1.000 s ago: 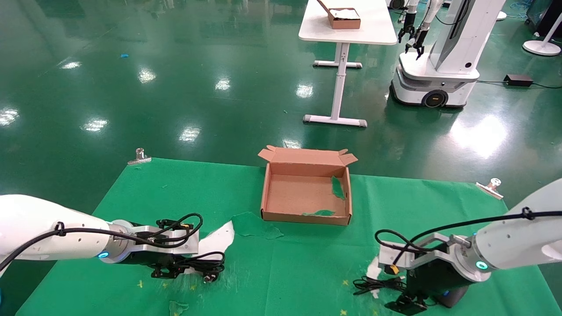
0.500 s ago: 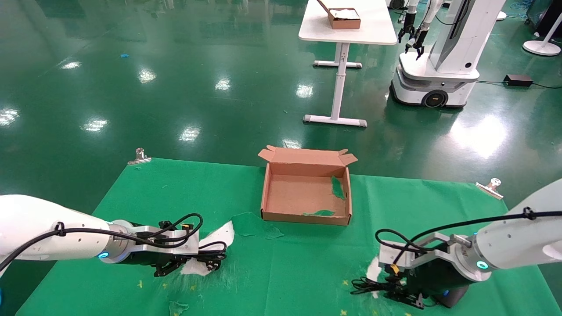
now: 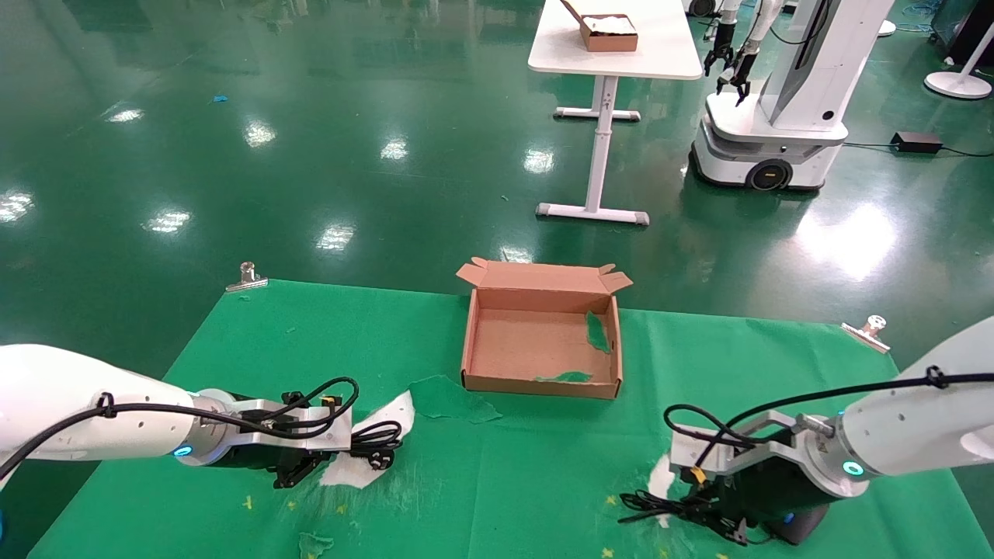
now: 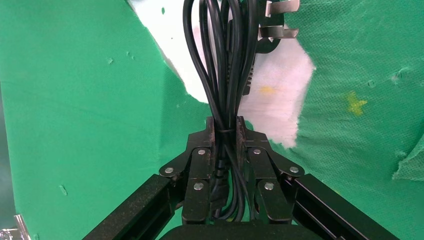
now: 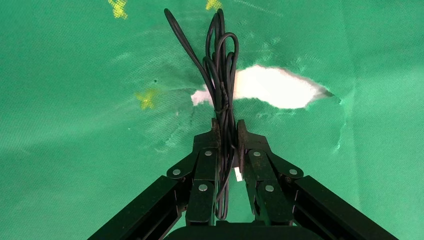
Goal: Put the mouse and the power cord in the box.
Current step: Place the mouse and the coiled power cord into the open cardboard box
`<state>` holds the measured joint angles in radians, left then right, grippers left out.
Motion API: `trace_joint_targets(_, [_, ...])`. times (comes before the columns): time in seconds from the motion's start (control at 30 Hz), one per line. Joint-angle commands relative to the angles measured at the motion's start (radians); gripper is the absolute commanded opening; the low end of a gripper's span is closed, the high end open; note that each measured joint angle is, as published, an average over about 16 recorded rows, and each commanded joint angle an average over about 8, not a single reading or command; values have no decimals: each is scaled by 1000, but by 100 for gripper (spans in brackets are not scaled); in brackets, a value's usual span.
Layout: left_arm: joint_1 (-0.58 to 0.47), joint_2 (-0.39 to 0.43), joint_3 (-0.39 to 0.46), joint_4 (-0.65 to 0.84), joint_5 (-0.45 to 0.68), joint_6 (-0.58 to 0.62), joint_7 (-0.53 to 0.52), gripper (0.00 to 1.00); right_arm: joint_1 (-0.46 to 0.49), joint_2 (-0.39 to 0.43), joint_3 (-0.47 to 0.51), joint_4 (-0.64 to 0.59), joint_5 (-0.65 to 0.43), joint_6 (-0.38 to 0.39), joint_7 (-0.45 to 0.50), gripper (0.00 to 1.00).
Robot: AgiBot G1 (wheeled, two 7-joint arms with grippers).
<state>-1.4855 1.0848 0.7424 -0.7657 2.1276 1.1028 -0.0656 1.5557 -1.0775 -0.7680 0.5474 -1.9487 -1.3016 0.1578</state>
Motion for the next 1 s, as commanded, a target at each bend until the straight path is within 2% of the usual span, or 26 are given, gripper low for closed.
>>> trace_joint_targets(0.03, [0,0,0,0,0,0,0,0,0,0,0,1,0,0,0,0])
trace_joint_targets(0.33, [-25,-7,-12,1,-17,12,1,0,13,6,6,6,4,1,0,0])
trace_joint_targets(0.63, [-130,-16,-67,-2,-129,91,42,0,68,41,25,44,13,-3,2,0])
trace_joint_targets(0.8, [-146,38,-84,-21,-170,75,61,0,96,81,36,80,9,1,20,0])
trace_joint_targets(1.0, [-114,166,-75,-46,-150,-66,81,0,128,140,46,162,-7,-5,67,0])
